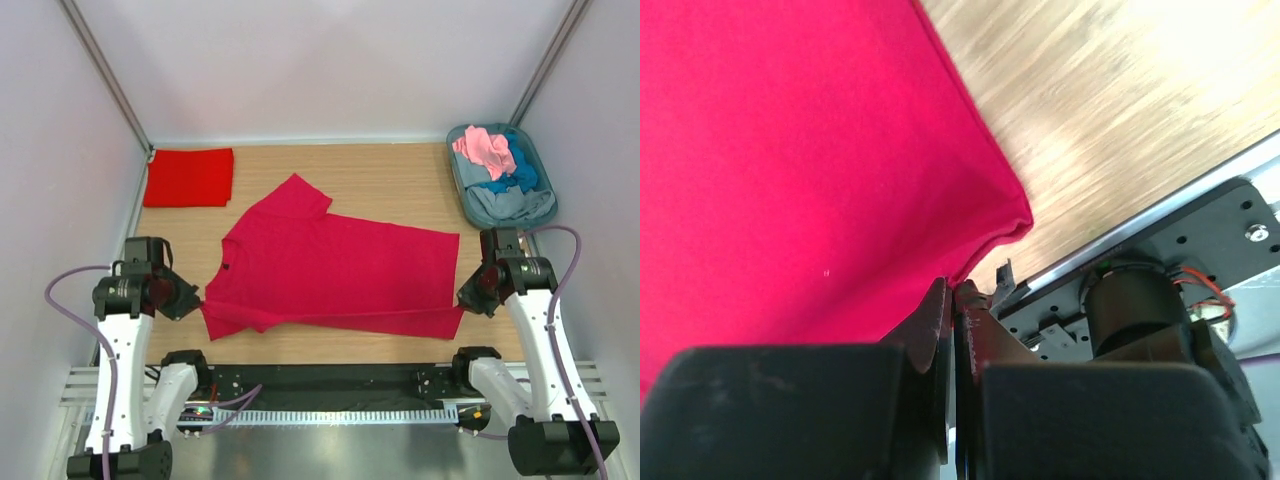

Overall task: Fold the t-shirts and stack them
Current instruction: Flatten the tshirt out

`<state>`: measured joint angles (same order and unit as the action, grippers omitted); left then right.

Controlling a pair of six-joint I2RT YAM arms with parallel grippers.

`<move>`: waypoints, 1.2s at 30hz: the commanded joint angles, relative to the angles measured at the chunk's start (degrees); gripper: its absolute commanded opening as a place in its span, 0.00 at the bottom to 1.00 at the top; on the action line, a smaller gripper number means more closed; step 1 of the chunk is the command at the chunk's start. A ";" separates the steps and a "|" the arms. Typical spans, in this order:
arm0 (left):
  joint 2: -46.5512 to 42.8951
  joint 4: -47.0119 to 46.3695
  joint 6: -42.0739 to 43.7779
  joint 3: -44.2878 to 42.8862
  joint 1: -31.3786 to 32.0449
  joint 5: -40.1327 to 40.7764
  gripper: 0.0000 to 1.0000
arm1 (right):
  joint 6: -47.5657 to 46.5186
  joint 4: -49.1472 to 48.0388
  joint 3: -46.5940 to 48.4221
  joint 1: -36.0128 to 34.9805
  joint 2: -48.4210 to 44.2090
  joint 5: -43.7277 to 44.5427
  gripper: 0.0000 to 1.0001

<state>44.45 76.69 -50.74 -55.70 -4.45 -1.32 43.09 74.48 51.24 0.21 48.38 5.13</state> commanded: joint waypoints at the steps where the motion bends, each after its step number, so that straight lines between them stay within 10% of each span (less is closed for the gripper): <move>1: 2.99 -5.73 -2.32 -3.87 0.23 5.52 0.00 | -2.05 -5.30 4.72 -0.03 3.28 5.49 0.01; 8: 28.20 -29.48 -14.91 -31.51 0.14 5.18 0.00 | 1.65 -26.64 43.47 0.23 28.65 10.78 0.01; 15: 69.27 -33.49 -24.55 -108.17 -2.48 -1.83 0.00 | 4.35 -27.36 110.52 3.48 63.83 -1.49 0.01; 21: 53.23 -53.40 -25.75 -79.58 -4.08 -4.13 0.00 | 13.77 -50.31 83.42 7.43 48.75 -8.20 0.01; 28: 44.52 -50.05 -16.77 -69.31 -4.25 -11.23 0.00 | 9.04 -44.95 71.22 8.41 39.26 -14.00 0.01; 36: 21.85 -42.32 -7.01 -30.78 -0.23 -6.06 0.00 | 0.42 -31.42 38.61 6.83 21.95 -2.87 0.01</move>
<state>71.33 30.72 -63.02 -98.28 -6.98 -9.80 48.29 37.19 96.40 7.79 73.14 -4.16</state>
